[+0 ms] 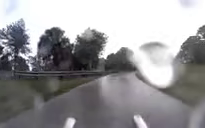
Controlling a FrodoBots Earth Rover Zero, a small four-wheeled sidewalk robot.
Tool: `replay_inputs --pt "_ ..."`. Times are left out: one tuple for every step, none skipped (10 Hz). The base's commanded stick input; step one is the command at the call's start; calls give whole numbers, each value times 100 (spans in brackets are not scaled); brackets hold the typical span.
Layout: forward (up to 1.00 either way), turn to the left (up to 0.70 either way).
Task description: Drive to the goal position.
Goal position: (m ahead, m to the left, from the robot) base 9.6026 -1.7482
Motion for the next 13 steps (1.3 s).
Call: replay_inputs --pt "100 -18" --pt "100 -40" --pt "100 -29" --pt "100 -4" --pt "100 0" --pt "100 0" --pt "100 0" --pt "100 -18" --pt "100 -40" --pt "100 -22" --pt "100 0" --pt "100 0" --pt "100 0"
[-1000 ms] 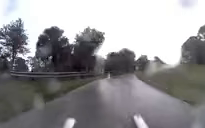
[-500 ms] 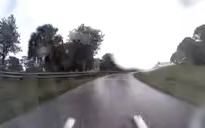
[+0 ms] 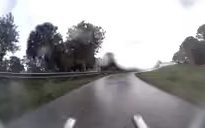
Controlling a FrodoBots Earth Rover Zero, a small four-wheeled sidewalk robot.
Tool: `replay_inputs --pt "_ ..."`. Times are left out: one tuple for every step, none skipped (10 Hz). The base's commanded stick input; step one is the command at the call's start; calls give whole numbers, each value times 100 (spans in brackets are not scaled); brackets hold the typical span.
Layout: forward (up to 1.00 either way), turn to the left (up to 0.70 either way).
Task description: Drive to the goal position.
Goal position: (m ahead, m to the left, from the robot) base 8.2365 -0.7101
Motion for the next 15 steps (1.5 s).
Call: replay_inputs --pt "100 0" --pt "100 0" --pt "100 0" --pt "100 -11" --pt "100 -40" --pt "100 -40" --pt "100 -40" --pt "100 -5" --pt "100 0" --pt "100 0" --pt "100 -3" --pt "100 -40" --pt "100 -40" --pt "100 -36" --pt "100 -25"
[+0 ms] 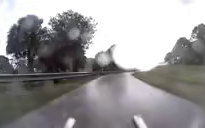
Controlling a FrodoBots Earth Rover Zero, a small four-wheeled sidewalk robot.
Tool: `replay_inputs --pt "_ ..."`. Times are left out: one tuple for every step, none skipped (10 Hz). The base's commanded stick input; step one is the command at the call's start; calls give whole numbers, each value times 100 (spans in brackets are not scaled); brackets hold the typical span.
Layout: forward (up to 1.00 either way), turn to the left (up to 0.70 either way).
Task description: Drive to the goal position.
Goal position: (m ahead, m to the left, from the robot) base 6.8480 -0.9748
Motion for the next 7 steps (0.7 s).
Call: replay_inputs --pt "100 -3" --pt "100 0" --pt "100 0" --pt "100 0" --pt "100 0" --pt "100 0" --pt "100 0"
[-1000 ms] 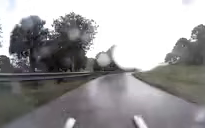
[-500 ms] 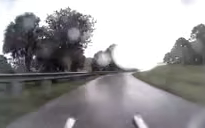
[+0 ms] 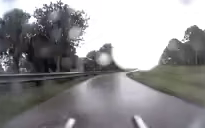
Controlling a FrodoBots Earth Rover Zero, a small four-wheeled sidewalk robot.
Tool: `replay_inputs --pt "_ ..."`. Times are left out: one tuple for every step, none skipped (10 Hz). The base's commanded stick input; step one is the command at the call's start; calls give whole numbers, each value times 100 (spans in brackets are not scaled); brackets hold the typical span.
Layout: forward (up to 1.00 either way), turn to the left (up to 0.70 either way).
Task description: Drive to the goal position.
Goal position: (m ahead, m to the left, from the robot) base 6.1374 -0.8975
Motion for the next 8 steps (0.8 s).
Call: replay_inputs --pt "100 0" --pt "100 0" --pt "100 0" --pt "100 0" --pt "100 0" --pt "100 0" --pt "100 0" --pt "100 -19"
